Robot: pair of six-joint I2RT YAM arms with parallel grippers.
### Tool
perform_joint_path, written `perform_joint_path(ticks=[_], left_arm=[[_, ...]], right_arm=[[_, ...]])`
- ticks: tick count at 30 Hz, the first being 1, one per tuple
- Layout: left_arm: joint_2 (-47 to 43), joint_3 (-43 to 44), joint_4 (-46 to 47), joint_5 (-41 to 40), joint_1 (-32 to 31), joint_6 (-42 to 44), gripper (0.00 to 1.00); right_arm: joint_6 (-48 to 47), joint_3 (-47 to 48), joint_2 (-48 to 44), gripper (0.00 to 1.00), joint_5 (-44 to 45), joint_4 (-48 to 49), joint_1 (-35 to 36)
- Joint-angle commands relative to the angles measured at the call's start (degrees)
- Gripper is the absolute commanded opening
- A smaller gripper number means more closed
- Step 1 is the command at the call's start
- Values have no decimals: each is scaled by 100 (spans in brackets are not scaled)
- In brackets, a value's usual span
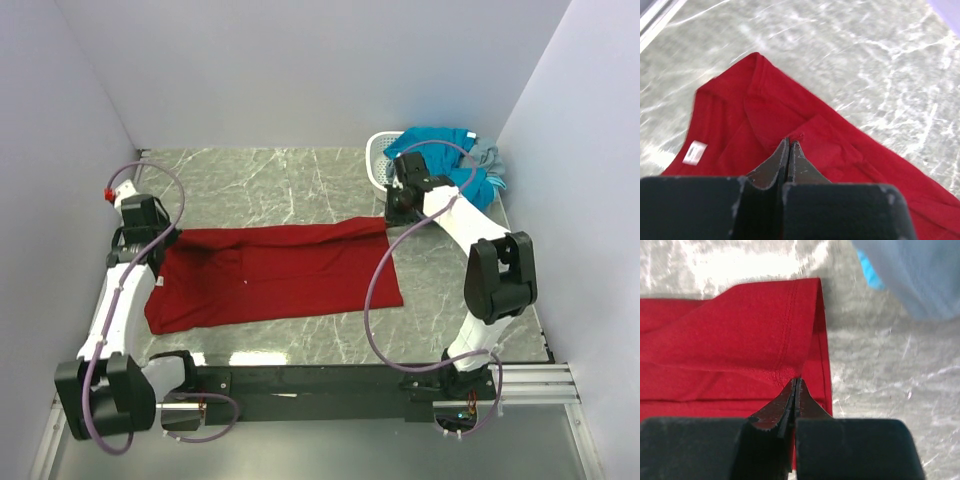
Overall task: Fold and stack the t-shirts
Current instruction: Fold the tshirt
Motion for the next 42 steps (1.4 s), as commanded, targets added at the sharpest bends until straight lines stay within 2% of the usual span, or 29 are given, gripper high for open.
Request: perform_joint_path(ticks=[1, 5, 17, 28, 33, 34, 35, 36, 37, 38, 40, 42], left_arm=[[-443, -164, -362, -469, -4, -237, 0], [-900, -305, -564, -829, -12, -378, 0], [-1393, -270, -968, -1357, -4, -598, 0], [-1780, -490, -1180, -1410, -4, -686, 0], [-1841, -455, -1679, -1488, -4, -1071, 1], [-1885, -428, -1925, -1541, -4, -1177, 8], [-2016, -393, -2049, -1611, -4, -1274, 17], [-2096, -289, -2137, -1682, -12, -1423, 26], [-2184, -235, -2295, -1761, -4, -1476, 45], [-2367, -200, -2348, -1788, -4, -1520, 53], [-2535, -156, -2384, -1797, -4, -1565, 63], [-2633, -217, -2262, -1692, -12, -1556, 67]], right_arm=[[95, -243, -450, 0, 53, 45, -17], [130, -534, -688, 0, -9, 98, 9], [165, -807, -890, 0, 0, 28, 35], [201, -1202, -1075, 0, 97, 37, 35], [332, -1361, -996, 2, 175, -7, 70], [367, -1378, -1013, 7, 211, -51, 88], [394, -1405, -1074, 20, 211, -121, 114], [455, -1440, -1136, 26, 385, -139, 167], [464, -1449, -1197, 33, 448, -165, 211], [491, -1449, -1337, 36, 483, -218, 246], [508, -1396, -1479, 40, 606, -253, 325], [482, -1247, -1576, 41, 650, -236, 361]])
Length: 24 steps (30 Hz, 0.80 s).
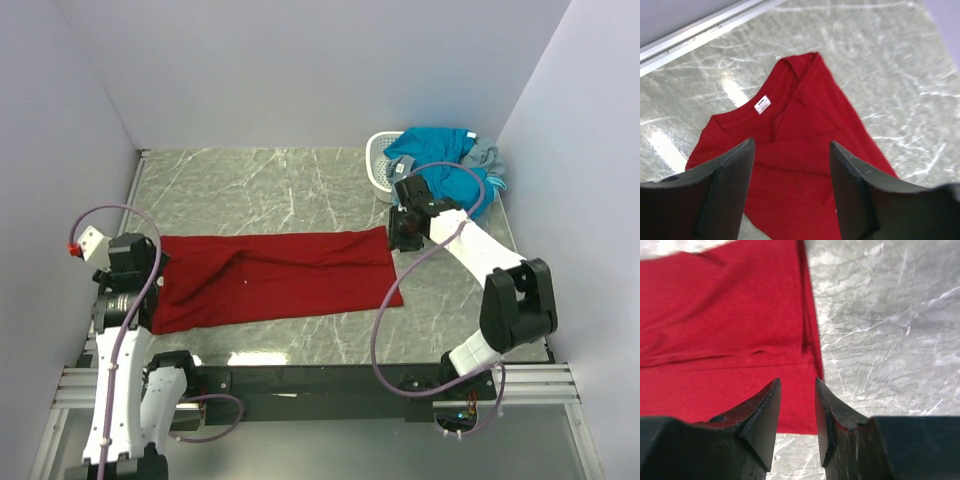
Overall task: Fold and stack the t-shirts
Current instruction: Fold the tshirt
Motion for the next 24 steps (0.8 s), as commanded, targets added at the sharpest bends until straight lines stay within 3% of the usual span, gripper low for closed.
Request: perform_joint_path(ticks=[1, 6, 9, 17, 24], left_arm=[[-163, 205, 1, -30, -12, -166, 68], [416, 11, 641, 558, -12, -210, 73], [1048, 2, 958, 385, -12, -271, 81], [2586, 248, 1838, 532, 119, 18, 82], [3326, 275, 2399, 1015, 558, 361, 84]], right_arm=[[38, 237, -463, 41, 255, -2, 98], [-199, 886, 151, 40, -35, 165, 125], [-182, 1177, 660, 40, -115, 244, 125], [-243, 1372, 1434, 42, 122, 262, 63], [-217, 1389, 1822, 43, 140, 297, -148]])
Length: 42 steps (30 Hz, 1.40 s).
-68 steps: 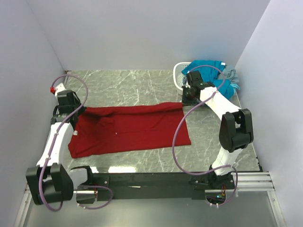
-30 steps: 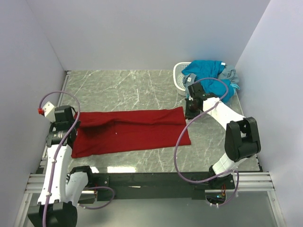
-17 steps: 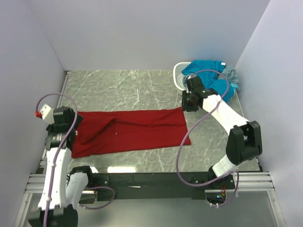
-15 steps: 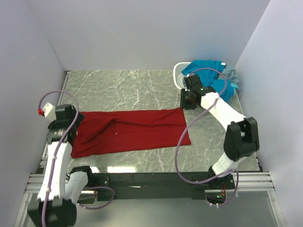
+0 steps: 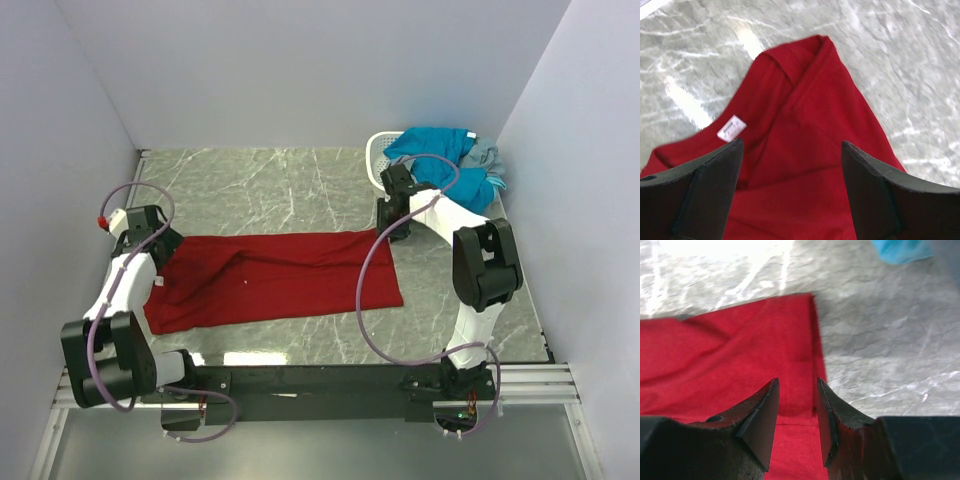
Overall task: Fold and stack the t-shirts
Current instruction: Fold the tshirt
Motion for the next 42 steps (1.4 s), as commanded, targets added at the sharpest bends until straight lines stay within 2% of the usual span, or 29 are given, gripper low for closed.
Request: perform_joint_path(ticks=[1, 12, 17, 19, 21, 28, 34, 35, 37, 42], left_arm=[[201, 207, 613, 373, 272, 291, 84], [1133, 339, 1026, 892, 580, 432, 83], [1545, 400, 1097, 866, 607, 415, 81], [1721, 453, 1097, 866, 625, 432, 77], [1818, 505, 1062, 823, 625, 441, 69], [2082, 506, 1184, 761, 642, 511, 60], [2337, 453, 1360, 875, 651, 503, 28], [2355, 444, 1378, 892, 660, 494, 22], [2416, 435, 1343, 875, 677, 450, 2], [2162, 313, 1272, 585, 818, 274, 0]], right_arm=[[-13, 207, 156, 43, 99, 91, -148], [-31, 207, 561, 40, -235, 171, -218], [-22, 224, 701, 37, -244, 136, -236], [-31, 224, 736, 34, -235, 127, -253], [-22, 242, 763, 30, -244, 83, -262], [-5, 163, 754, 15, -262, 30, -306], [30, 127, 763, 0, -201, -14, -324], [57, 136, 763, 0, -174, -49, -332], [101, 145, 763, 0, -148, -93, -350], [276, 136, 675, 0, 64, -295, -438]])
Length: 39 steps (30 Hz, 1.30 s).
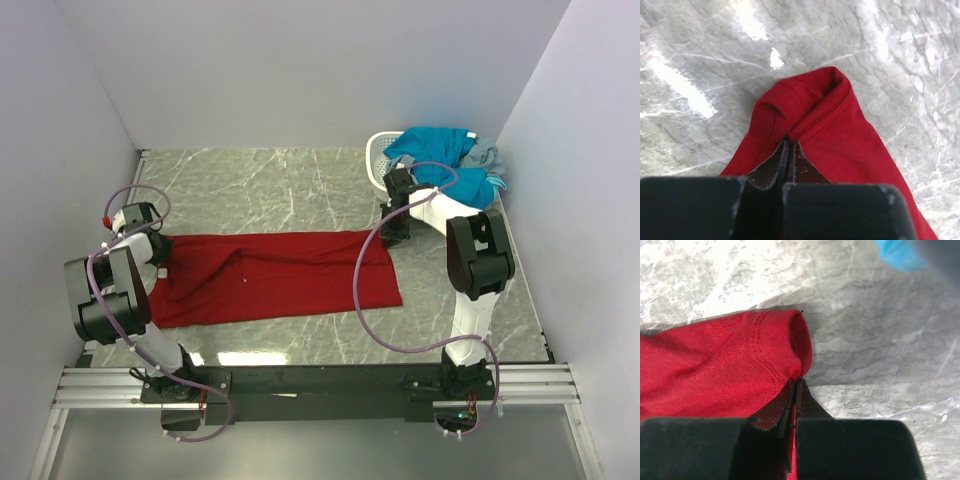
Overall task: Fold and stack the t-shirts
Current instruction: Fold the tshirt
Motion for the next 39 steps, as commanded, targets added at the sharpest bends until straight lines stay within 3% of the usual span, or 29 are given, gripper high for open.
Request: perform_joint_path(ticks=[1, 15, 25, 26, 27, 28, 29, 31, 39], left_arm=[[-205, -114, -74, -239, 169, -95, 0], [-111, 255, 128, 367, 151, 212, 0], [628, 1344, 6, 692, 64, 309, 1], [689, 1536, -143, 675, 72, 335, 7], [725, 1608, -231, 623, 37, 335, 26], [716, 1696, -302, 483, 37, 335, 36], [682, 1714, -424, 403, 37, 327, 49], [506, 1671, -530, 245, 11, 344, 59], [-662, 1029, -654, 68, -594, 520, 63]], right_arm=[[119, 12, -9, 0, 400, -304, -213], [119, 196, -45, 0, 242, -365, -283], [67, 697, 61, 0, 93, -567, -283], [67, 749, 61, 1, 84, -602, -275], [58, 759, 43, 6, 66, -611, -275], [58, 741, 17, 11, 40, -620, -275], [49, 724, -27, 24, 22, -612, -283], [23, 619, -246, 36, -57, -568, -275], [-92, 249, -835, 42, -31, -533, -90]])
